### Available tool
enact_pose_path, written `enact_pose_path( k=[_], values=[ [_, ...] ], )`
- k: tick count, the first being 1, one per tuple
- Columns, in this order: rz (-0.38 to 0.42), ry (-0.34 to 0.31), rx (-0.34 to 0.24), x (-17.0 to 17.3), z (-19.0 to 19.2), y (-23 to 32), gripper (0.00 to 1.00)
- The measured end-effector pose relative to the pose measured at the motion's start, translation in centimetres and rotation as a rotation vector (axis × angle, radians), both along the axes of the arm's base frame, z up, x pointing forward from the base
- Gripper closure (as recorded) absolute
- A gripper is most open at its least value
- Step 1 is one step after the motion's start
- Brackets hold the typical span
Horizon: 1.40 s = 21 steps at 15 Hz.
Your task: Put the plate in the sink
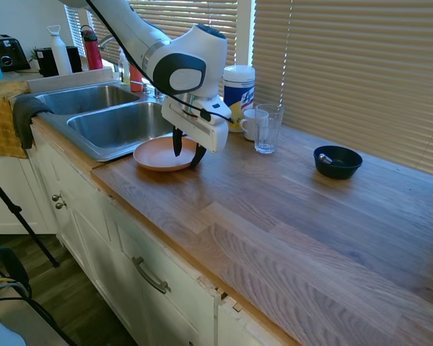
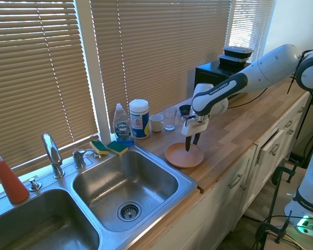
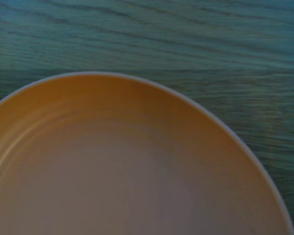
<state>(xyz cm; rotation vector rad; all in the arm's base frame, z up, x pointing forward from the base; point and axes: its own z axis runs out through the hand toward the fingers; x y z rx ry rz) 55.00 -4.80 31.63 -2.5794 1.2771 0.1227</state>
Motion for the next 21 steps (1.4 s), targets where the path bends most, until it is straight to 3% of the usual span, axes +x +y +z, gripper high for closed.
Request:
enact_pose_path(
  k=[16,21],
  values=[
    [0.035,-0.003,0.093,0.0,-0.9,-2.3,1.00],
    [0.073,-0.013,0.125,0.6,1.5,-1.7,1.00]
  ],
)
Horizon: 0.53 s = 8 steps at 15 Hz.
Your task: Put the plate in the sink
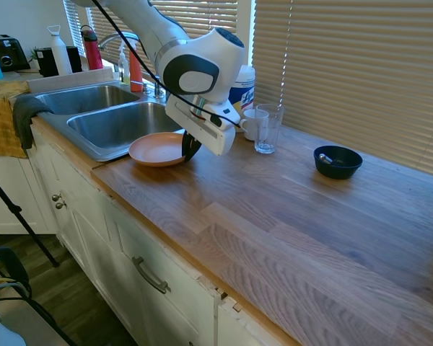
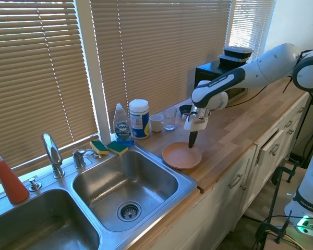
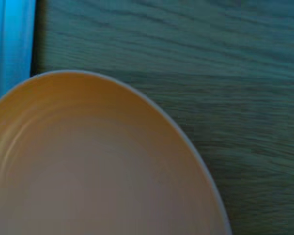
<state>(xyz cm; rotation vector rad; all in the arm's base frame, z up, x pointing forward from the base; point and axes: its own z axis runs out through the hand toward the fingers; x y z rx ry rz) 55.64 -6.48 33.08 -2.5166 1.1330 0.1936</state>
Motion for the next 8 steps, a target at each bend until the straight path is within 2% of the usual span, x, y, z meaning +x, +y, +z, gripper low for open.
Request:
enact_pose_path(
  k=[4,8],
  values=[
    [0.045,-0.032,0.003,0.4,3.5,3.8,1.00],
    [0.075,-0.040,-0.059,1.5,7.1,12.0,1.00]
  ],
)
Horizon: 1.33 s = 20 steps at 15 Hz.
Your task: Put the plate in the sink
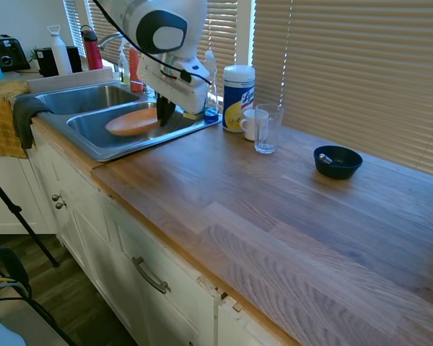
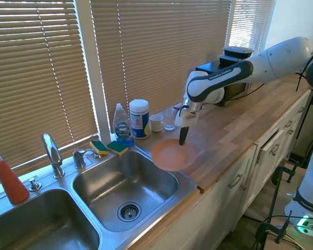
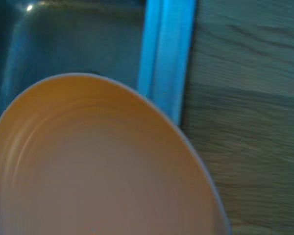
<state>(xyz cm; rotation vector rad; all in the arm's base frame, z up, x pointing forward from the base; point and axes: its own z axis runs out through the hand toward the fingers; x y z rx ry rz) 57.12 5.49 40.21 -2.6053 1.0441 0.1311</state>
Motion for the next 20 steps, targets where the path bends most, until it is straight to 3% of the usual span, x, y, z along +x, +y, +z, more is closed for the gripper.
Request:
enact_pose_path(
  k=[3,6,15,16,20],
  values=[
    [0.024,-0.001,-0.064,1.2,1.1,6.7,1.00],
    [0.038,0.008,-0.143,2.8,-0.2,12.6,1.00],
    [0.034,0.048,-0.327,7.3,-11.7,23.9,1.00],
    [0.030,0.059,-0.346,7.7,-13.0,24.6,0.00],
    [0.025,0.084,-0.378,9.0,-15.2,25.8,0.00]
  ],
)
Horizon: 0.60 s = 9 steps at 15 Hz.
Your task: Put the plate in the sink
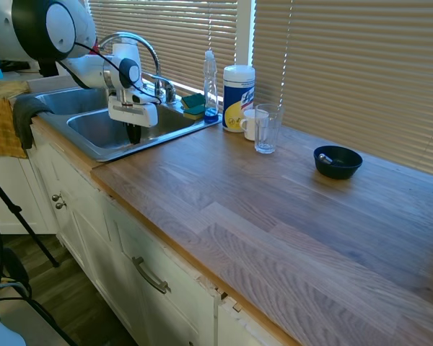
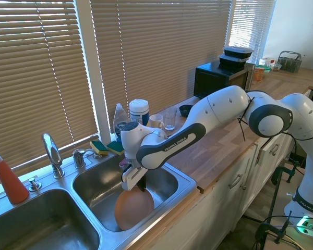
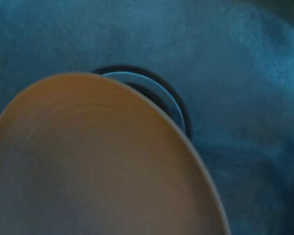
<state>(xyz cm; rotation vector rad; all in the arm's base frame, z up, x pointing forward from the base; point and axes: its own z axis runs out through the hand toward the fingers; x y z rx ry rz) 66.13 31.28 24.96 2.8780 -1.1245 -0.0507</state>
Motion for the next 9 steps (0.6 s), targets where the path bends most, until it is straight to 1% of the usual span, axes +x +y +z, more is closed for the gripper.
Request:
enact_pose_path(
  k=[6,9],
  values=[
    [-0.005,-0.007,-0.001,0.3,0.4,0.1,0.00],
    [-0.007,-0.034,0.011,0.6,2.5,0.1,0.00]
  ],
)
